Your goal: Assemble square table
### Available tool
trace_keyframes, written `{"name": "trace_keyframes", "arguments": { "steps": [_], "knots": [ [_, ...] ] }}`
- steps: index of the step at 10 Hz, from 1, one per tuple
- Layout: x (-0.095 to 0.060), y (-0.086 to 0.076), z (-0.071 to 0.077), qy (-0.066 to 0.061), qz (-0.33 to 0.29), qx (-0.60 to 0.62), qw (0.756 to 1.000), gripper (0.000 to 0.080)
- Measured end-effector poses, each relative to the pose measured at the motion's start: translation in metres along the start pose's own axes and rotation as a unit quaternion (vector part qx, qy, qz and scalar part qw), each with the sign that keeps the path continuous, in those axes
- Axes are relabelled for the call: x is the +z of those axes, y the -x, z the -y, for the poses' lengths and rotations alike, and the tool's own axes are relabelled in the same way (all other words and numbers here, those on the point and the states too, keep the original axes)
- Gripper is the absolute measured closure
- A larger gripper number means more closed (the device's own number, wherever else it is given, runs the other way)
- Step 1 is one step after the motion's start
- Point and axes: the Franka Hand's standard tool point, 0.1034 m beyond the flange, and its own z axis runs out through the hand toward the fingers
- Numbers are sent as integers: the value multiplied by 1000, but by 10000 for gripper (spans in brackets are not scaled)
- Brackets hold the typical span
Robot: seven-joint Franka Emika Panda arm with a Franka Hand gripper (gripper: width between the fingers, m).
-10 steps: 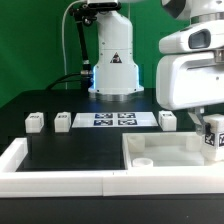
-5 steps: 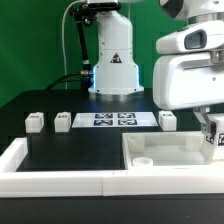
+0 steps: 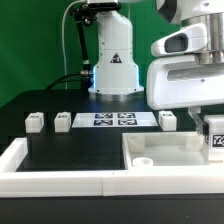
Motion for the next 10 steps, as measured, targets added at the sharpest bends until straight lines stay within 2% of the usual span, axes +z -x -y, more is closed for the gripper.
{"name": "trace_keyframes", "arguments": {
  "steps": [2, 4, 8, 10],
  "knots": [
    [0, 0, -2, -2, -6, 106, 994, 505],
    [1, 1, -3, -2, -6, 216, 976, 505],
    [2, 6, 1, 5, 3, 450, 893, 504],
    [2, 7, 2, 3, 13, 506, 863, 504]
  ]
}}
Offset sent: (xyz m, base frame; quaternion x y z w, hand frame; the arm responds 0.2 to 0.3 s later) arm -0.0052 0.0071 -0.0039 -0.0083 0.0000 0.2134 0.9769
